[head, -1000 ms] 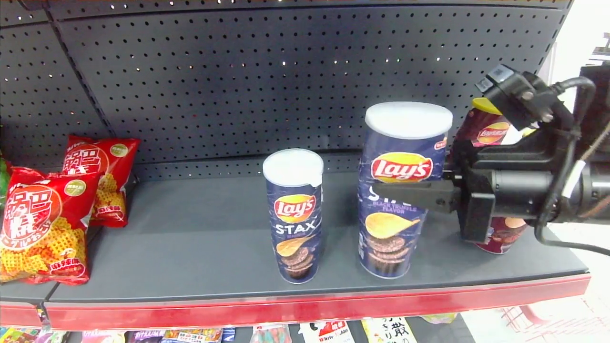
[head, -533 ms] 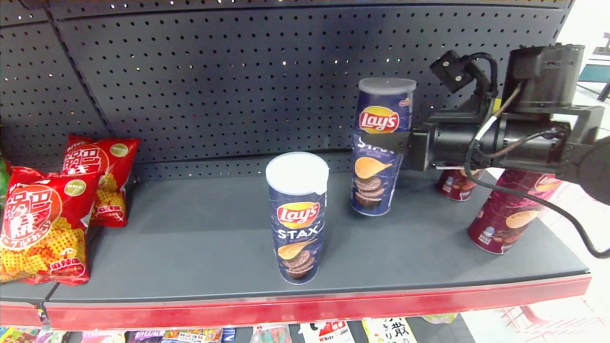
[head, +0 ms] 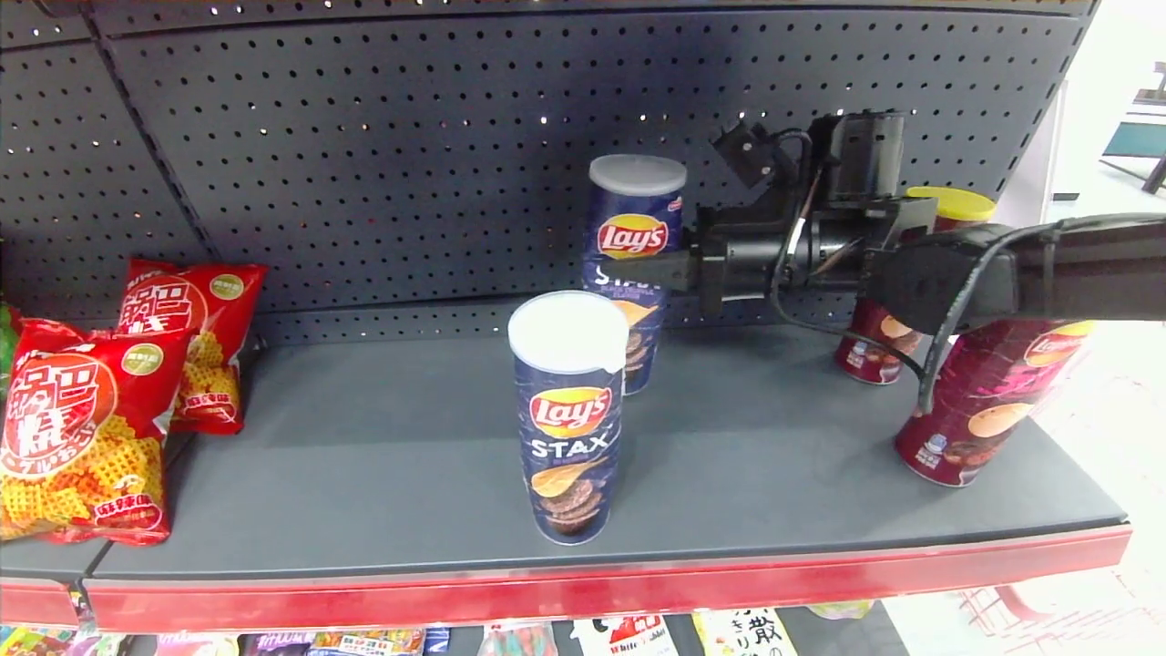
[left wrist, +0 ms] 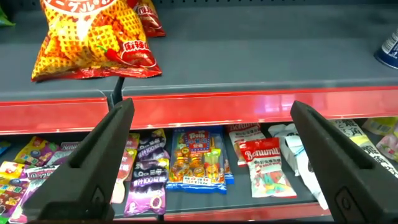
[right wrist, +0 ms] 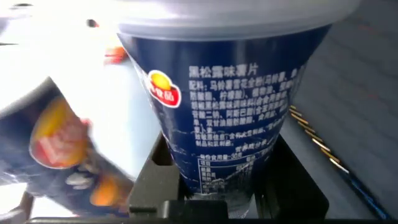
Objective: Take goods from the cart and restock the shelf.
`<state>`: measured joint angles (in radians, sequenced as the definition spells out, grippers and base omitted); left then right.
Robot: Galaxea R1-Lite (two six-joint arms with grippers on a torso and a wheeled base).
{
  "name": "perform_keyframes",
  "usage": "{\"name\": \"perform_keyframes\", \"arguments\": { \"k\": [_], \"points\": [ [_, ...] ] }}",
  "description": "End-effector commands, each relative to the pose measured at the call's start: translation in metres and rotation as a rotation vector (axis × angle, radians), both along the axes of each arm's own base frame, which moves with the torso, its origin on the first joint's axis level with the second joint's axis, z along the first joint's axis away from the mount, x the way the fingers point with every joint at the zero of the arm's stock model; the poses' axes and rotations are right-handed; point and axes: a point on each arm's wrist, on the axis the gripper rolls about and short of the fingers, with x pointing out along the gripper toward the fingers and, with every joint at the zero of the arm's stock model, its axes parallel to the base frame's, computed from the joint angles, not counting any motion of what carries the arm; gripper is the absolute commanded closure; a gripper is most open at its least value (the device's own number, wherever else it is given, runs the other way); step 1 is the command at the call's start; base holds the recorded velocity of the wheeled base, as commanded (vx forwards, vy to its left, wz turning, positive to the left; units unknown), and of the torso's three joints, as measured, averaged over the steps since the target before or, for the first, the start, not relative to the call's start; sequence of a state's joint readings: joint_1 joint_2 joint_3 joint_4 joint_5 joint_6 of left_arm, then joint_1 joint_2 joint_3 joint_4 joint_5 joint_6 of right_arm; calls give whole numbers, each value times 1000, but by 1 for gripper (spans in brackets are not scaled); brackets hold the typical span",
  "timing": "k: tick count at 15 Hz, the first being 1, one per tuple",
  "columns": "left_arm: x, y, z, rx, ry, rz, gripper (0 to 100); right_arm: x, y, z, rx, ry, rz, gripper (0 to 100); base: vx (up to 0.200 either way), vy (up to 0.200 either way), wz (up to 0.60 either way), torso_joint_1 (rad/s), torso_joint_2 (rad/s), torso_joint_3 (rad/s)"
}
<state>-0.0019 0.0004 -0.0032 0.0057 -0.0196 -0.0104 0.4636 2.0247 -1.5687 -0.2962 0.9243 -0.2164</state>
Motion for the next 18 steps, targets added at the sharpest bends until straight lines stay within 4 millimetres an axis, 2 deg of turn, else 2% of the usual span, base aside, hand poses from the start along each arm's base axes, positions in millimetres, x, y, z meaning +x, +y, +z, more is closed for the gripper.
{"name": "perform_keyframes", "arguments": {
  "k": [1, 5, 8, 18],
  "points": [
    [0, 0, 0, 0, 0, 0, 0, 7, 18, -17, -8, 32, 67, 100, 0, 0, 0, 0, 0, 0],
    [0, 0, 0, 0, 0, 0, 0, 6, 36, -22, -21, 69, 98, 100, 0, 0, 0, 0, 0, 0],
    [0, 0, 0, 0, 0, 0, 0, 19, 47, -28, -39, 82, 43, 100, 0, 0, 0, 0, 0, 0],
    [0, 0, 0, 0, 0, 0, 0, 26, 49, -35, -42, 98, 17, 100, 0, 0, 0, 0, 0, 0]
  ]
}}
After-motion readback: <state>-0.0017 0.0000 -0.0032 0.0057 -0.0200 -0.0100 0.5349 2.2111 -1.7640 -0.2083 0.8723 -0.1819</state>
